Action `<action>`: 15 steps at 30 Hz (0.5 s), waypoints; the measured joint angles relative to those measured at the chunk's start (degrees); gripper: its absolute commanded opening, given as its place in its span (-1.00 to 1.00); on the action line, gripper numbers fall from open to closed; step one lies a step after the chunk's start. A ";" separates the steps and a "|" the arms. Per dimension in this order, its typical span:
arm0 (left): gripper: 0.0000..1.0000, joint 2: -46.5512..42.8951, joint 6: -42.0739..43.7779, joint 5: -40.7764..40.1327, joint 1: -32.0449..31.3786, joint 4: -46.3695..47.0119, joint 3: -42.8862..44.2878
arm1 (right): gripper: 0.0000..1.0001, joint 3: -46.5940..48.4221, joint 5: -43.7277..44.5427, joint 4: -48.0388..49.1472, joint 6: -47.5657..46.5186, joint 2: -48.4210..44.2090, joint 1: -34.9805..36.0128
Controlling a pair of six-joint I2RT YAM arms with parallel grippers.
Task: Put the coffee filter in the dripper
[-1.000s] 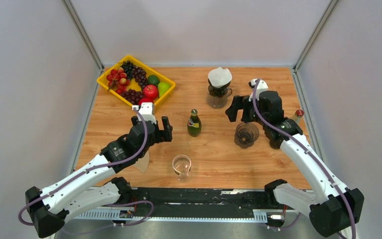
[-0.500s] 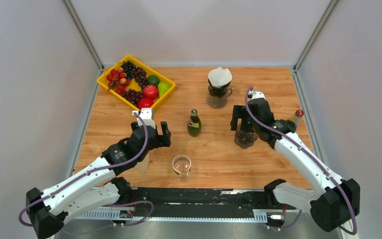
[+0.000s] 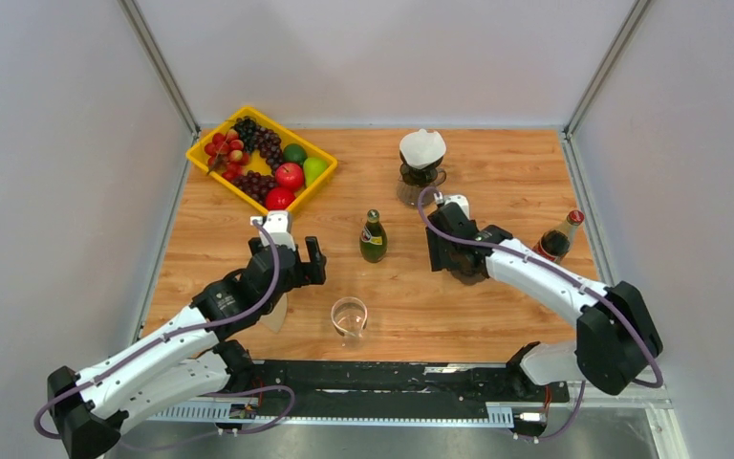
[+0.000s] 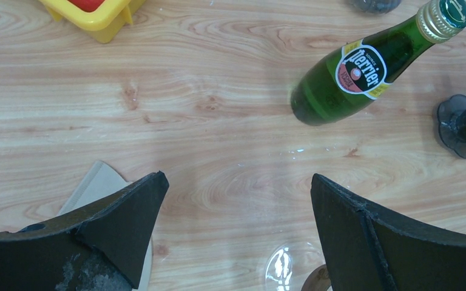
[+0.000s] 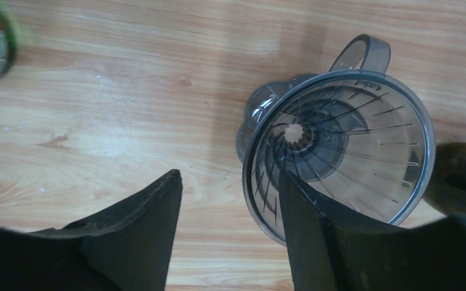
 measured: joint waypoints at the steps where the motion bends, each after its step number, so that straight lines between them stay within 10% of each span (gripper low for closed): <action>1: 1.00 -0.31 -0.07 -0.11 0.00 -0.04 -0.17 | 0.12 0.00 0.66 0.00 0.09 0.94 0.00; 15: 1.00 -2.84 -2.12 -2.91 0.00 -0.94 -1.53 | -1.00 0.07 7.76 -0.09 -1.01 3.61 0.00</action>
